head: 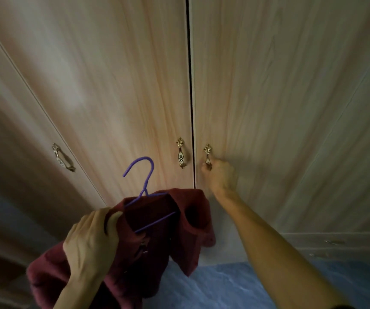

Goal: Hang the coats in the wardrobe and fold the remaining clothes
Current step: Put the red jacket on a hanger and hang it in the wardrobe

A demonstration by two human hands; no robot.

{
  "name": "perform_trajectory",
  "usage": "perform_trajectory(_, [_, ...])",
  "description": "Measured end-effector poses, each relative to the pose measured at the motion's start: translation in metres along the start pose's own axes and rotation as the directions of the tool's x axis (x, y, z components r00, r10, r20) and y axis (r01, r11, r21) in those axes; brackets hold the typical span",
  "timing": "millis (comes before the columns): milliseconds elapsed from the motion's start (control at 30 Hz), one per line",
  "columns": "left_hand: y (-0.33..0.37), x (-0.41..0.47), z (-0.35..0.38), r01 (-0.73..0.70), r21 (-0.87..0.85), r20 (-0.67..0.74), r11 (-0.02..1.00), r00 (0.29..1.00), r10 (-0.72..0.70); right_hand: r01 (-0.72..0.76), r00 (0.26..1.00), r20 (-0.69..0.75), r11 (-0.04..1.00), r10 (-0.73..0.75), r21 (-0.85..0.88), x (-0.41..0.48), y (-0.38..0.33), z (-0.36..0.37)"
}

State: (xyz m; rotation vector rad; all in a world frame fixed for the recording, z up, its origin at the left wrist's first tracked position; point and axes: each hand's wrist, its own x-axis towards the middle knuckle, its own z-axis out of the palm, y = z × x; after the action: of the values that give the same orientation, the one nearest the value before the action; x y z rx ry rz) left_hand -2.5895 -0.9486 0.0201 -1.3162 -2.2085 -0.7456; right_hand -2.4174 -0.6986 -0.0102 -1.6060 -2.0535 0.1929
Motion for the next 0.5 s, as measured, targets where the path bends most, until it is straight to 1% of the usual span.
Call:
perform_trajectory(167, [-0.023,-0.008,-0.026,-0.020,-0.041,0.001,0.999,1.000,0.020,-0.066,0.998,-0.002,0.996,0.067,0.058,-0.053,0.014,-0.017])
perform_trajectory(267, [-0.034,-0.016,-0.036,-0.040,-0.079,0.029,0.996,0.999,0.043,-0.116,0.993,0.004,0.980,0.117,0.164,-0.092,0.033,-0.035])
perform_trajectory(333, [-0.034,-0.021,-0.041,-0.086,-0.105,0.037,0.991,0.995,0.090,-0.116,0.993,0.045,0.969,0.108,0.219,-0.118,0.046,-0.052])
perform_trajectory(400, [-0.026,-0.026,-0.047,-0.137,-0.133,0.029,0.982,0.989,0.142,-0.129,0.989,0.099,0.968,0.110,0.214,-0.141,0.056,-0.068])
perform_trajectory(467, [-0.013,-0.029,-0.054,-0.182,-0.161,0.023,0.970,0.982,0.188,-0.183,0.982,0.075,0.970,0.173,0.161,-0.154,0.062,-0.081])
perform_trajectory(500, [-0.007,-0.031,-0.056,-0.201,-0.171,0.022,0.965,0.978,0.208,-0.216,0.976,0.060,0.972,0.211,0.096,-0.159,0.064,-0.088])
